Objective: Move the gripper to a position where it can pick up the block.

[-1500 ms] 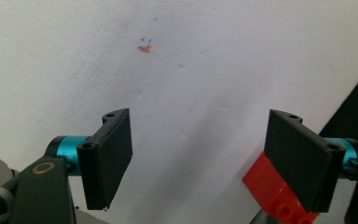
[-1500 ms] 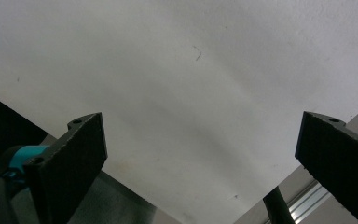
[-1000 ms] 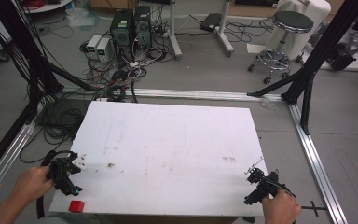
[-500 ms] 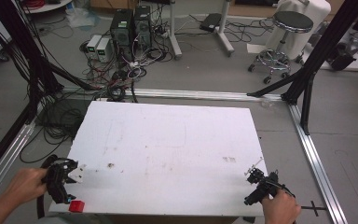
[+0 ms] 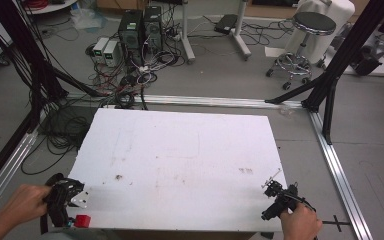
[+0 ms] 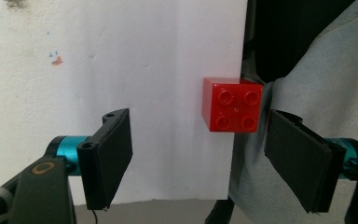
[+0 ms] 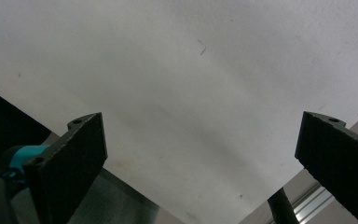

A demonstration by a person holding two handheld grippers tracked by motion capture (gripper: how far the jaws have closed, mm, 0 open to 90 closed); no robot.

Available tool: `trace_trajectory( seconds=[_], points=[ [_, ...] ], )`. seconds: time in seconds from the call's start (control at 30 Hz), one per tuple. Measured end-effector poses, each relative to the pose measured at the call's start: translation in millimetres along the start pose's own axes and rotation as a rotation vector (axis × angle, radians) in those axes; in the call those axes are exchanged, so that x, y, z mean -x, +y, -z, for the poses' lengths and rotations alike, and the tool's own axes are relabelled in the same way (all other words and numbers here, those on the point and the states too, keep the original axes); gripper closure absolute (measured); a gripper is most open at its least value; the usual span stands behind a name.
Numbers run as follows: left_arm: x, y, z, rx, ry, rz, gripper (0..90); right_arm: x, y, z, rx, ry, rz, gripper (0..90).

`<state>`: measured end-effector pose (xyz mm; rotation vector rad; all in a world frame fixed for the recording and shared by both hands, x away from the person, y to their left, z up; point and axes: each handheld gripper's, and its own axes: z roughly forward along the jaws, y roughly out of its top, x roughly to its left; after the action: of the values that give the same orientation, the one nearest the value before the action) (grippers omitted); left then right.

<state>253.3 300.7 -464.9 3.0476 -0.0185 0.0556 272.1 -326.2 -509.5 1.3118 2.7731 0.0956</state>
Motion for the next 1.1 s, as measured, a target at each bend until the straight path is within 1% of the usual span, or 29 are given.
trace_trajectory(
  seconds=[0.13,0.2,0.27,0.33,0.37,0.5,0.63,0.77,0.8,0.87,0.93,1.03,1.07,1.1],
  points=[
    [3.7,0.4,-1.1,-0.003,0.004,-0.011,23.7,0.0,0.2,-0.2,0.0,0.0,0.001,1.2],
    [7.6,0.7,-4.2,-0.01,0.009,-0.028,23.6,-0.1,0.0,0.0,-0.003,0.002,-0.002,1.2],
    [8.6,0.5,-5.3,-0.009,0.014,-0.027,23.7,0.0,-0.2,-0.1,-0.004,0.002,-0.003,1.2],
    [10.9,0.3,-8.1,-0.009,0.008,-0.032,23.6,0.2,-0.2,-0.4,-0.003,0.003,-0.001,1.2],
    [12.7,0.3,-10.6,-0.016,0.002,-0.038,23.7,-0.3,-0.2,-1.0,-0.004,0.003,-0.002,1.2],
    [16.6,-0.4,-15.1,-0.016,0.006,-0.047,23.7,-0.2,-0.2,-1.1,-0.002,0.001,-0.001,1.2],
    [18.1,-0.4,-20.7,-0.019,-0.01,-0.049,23.6,-0.7,0.3,-1.9,-0.004,0.001,0.002,1.2],
    [19.8,0.1,-26.5,-0.017,-0.01,-0.055,23.7,-0.6,0.1,-2.1,-0.007,0.004,0.002,1.2],
    [20.2,0.3,-27.8,-0.019,-0.016,-0.053,23.7,-0.5,-0.2,-2.3,-0.004,0.002,0.0,1.2],
    [21.0,1.0,-30.4,-0.026,-0.007,-0.061,23.6,-0.2,-0.5,-2.1,-0.005,0.003,0.002,1.2],
    [21.5,1.4,-31.9,-0.031,-0.014,-0.059,23.7,-0.1,-0.5,-2.3,-0.006,0.002,0.004,1.2],
    [23.4,2.3,-39.3,-0.04,-0.012,-0.066,23.7,-0.5,-0.2,-2.2,-0.006,0.003,0.002,1.2],
    [23.4,2.3,-39.3,-0.04,-0.012,-0.066,23.7,-0.7,-0.1,-2.1,-0.007,0.002,0.002,1.2],
    [23.8,2.1,-42.6,-0.042,-0.018,-0.068,23.6,-0.6,0.0,-1.9,-0.01,0.001,0.004,1.2]
  ],
)
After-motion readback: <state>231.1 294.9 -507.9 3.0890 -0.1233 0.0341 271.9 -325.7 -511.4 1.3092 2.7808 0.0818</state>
